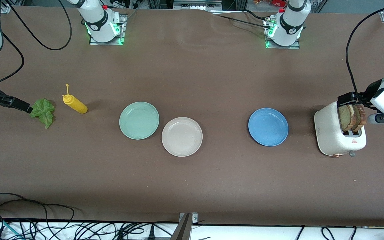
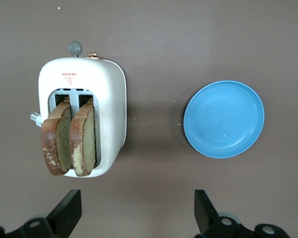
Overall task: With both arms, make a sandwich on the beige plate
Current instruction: 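Lower the left gripper onto a toast slice and close it, then lift the toast slice out of the toaster with the left gripper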
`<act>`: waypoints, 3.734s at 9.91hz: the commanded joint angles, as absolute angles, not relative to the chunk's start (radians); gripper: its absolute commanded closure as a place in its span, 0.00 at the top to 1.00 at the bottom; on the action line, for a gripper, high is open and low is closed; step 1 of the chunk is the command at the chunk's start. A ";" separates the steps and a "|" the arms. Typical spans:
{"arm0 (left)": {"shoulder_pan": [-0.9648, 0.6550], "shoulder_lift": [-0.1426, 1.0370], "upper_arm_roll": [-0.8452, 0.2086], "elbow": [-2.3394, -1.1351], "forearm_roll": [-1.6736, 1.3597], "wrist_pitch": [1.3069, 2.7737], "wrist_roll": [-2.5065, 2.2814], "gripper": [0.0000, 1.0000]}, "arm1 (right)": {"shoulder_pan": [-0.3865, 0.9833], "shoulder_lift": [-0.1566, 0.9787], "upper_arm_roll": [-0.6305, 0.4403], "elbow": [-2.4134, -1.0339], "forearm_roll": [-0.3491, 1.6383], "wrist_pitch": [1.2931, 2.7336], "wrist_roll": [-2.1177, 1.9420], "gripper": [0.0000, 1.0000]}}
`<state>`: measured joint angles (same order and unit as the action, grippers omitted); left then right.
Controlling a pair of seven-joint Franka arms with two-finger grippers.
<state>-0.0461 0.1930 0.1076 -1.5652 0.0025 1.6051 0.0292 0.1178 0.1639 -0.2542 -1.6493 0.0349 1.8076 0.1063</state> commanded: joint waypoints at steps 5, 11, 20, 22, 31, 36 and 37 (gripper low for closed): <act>0.012 0.262 0.104 -1.568 0.009 1.632 0.112 1.00 | 0.112 0.161 -0.252 -1.647 0.051 1.812 0.110 1.00; 0.044 0.276 0.106 -1.655 0.012 1.736 0.193 1.00 | 0.110 0.161 -0.252 -1.647 0.051 1.812 0.110 1.00; 0.077 0.221 0.106 -1.827 0.012 1.879 0.252 1.00 | 0.110 0.161 -0.252 -1.647 0.051 1.812 0.110 1.00; 0.087 0.203 0.106 -1.874 0.014 1.925 0.255 1.00 | 0.110 0.161 -0.252 -1.647 0.051 1.812 0.110 1.00; 0.104 0.170 0.106 -1.947 0.014 2.006 0.302 0.58 | 0.110 0.161 -0.252 -1.647 0.051 1.812 0.110 1.00; 0.109 0.163 0.106 -1.947 0.014 2.017 0.319 0.00 | 0.110 0.161 -0.252 -1.647 0.051 1.812 0.110 1.00; 0.110 0.164 0.106 -1.947 0.014 2.017 0.363 0.00 | 0.110 0.161 -0.252 -1.647 0.051 1.812 0.110 1.00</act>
